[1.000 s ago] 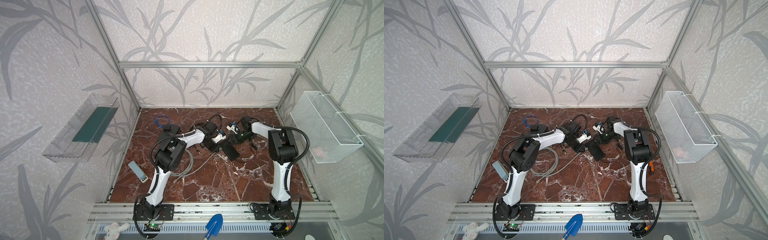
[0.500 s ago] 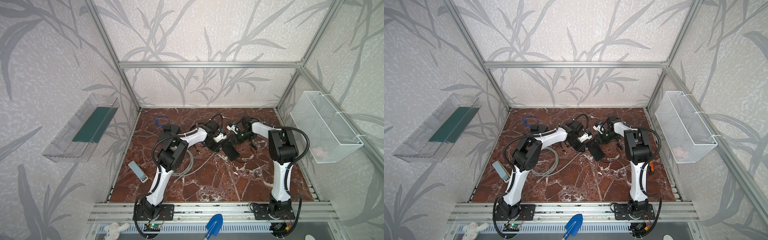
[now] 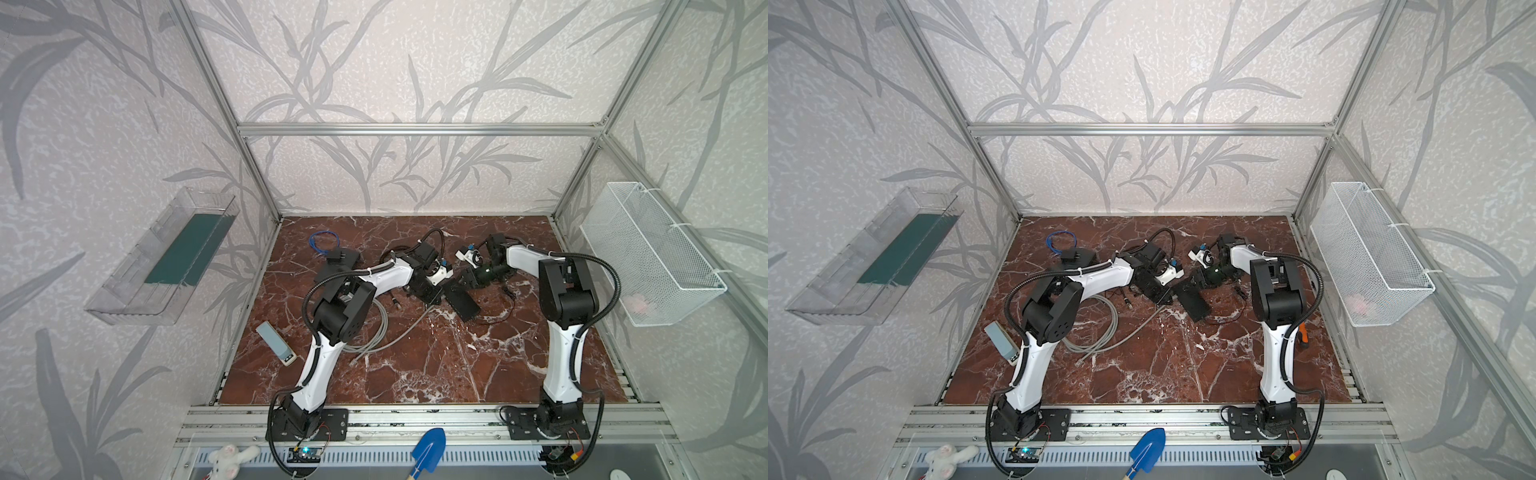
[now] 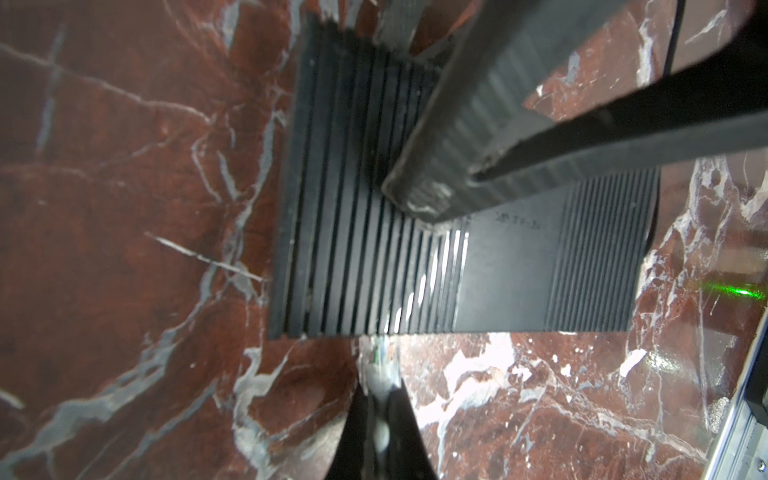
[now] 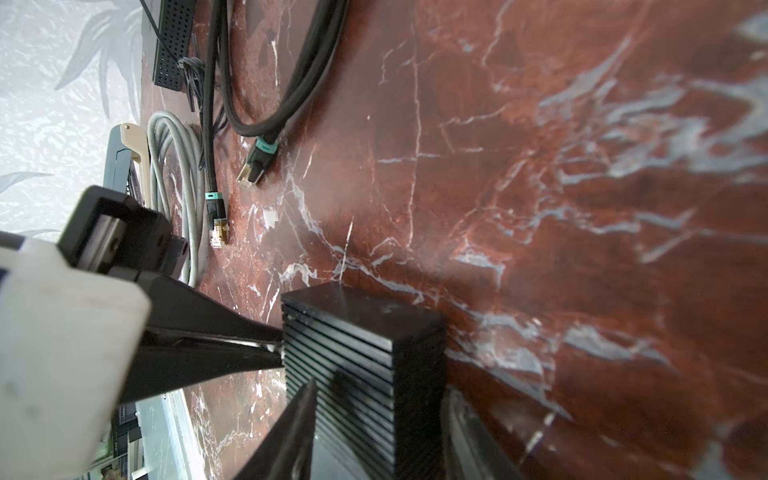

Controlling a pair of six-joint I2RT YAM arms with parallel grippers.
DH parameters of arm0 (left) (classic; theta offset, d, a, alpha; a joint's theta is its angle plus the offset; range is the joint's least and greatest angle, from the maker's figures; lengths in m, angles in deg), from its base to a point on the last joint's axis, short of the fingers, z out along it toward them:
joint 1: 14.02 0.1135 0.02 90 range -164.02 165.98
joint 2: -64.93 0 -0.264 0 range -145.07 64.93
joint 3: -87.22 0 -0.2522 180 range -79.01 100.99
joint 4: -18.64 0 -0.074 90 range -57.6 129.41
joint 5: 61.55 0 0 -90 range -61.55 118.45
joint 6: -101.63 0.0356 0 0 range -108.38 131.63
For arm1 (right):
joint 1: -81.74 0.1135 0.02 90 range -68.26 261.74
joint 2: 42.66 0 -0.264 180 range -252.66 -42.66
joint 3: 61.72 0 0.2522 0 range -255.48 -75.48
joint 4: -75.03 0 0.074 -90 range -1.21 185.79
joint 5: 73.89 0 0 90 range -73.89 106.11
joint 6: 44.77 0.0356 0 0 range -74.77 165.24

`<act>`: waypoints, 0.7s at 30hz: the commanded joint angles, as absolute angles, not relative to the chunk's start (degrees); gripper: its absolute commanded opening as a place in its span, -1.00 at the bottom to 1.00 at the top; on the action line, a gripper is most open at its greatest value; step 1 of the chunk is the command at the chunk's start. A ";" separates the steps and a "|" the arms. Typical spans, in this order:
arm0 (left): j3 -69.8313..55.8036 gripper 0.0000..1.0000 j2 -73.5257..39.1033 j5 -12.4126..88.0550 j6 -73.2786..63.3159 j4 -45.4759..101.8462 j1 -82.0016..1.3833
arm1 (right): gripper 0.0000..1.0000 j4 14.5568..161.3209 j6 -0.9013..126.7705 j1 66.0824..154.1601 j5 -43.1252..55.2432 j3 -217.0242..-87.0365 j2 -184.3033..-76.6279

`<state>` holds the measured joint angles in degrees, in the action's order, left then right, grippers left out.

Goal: Insert the plug into the switch port

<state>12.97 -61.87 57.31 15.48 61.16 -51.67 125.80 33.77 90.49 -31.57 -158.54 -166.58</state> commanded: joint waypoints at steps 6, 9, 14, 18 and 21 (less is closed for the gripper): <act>6.90 -1.00 -63.81 57.33 14.48 36.81 -52.78 | -0.04 131.20 34.28 94.31 -36.49 -151.07 -166.16; 4.07 -1.00 -63.28 58.39 14.72 31.67 -52.90 | -0.04 130.14 34.78 94.41 -37.06 -149.61 -165.32; 4.70 -1.00 -62.95 56.01 16.10 34.61 -52.88 | -0.07 129.70 35.30 94.95 -36.91 -148.97 -164.83; 6.00 -1.00 -63.71 55.70 15.52 34.14 -53.01 | -0.09 130.73 33.89 97.25 -37.74 -149.30 -164.92; 7.41 -1.00 -64.29 55.17 15.41 32.69 -53.30 | -0.13 131.89 32.52 98.95 -39.79 -148.64 -165.01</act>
<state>5.04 -59.73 60.87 14.87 46.97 -51.52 119.31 33.47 90.51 -30.80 -152.73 -163.24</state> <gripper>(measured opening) 0.069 0.444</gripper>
